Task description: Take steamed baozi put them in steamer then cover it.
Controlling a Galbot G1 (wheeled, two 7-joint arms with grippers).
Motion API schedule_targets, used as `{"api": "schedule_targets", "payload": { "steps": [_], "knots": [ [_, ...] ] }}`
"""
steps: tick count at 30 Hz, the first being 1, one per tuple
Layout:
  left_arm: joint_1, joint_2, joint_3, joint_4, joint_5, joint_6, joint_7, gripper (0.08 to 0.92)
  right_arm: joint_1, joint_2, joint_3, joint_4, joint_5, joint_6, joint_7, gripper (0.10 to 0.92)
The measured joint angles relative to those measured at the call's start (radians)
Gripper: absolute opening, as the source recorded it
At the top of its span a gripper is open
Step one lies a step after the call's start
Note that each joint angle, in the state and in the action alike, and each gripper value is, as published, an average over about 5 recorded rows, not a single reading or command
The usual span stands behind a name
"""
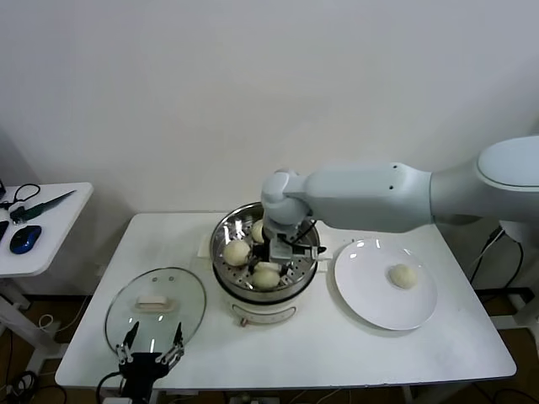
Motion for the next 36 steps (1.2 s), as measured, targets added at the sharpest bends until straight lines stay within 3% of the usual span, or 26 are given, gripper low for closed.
{"api": "schedule_targets", "payload": {
  "steps": [3, 9, 18, 26, 36],
  "knots": [
    [0.0, -0.001, 0.0, 0.0, 0.0, 0.0, 0.0, 0.823, -0.004, 0.005, 0.004, -0.011, 0.005, 0.006, 0.006, 0.813],
    [0.002, -0.001, 0.001, 0.0, 0.003, -0.002, -0.001, 0.823, 0.021, -0.004, 0.013, -0.025, 0.046, 0.026, -0.012, 0.822],
    [0.008, 0.001, 0.003, 0.0, 0.006, -0.01, -0.001, 0.823, 0.175, -0.101, -0.049, -0.104, 0.252, 0.024, -0.143, 0.823],
    [0.002, 0.001, 0.002, 0.0, 0.001, -0.009, -0.001, 0.823, 0.25, -0.29, -0.146, -0.154, 0.397, -0.121, -0.192, 0.823],
    [-0.003, -0.002, -0.004, 0.0, -0.009, 0.003, 0.01, 0.823, 0.086, -0.541, -0.07, -0.202, 0.353, -0.336, -0.153, 0.823]
  ]
}}
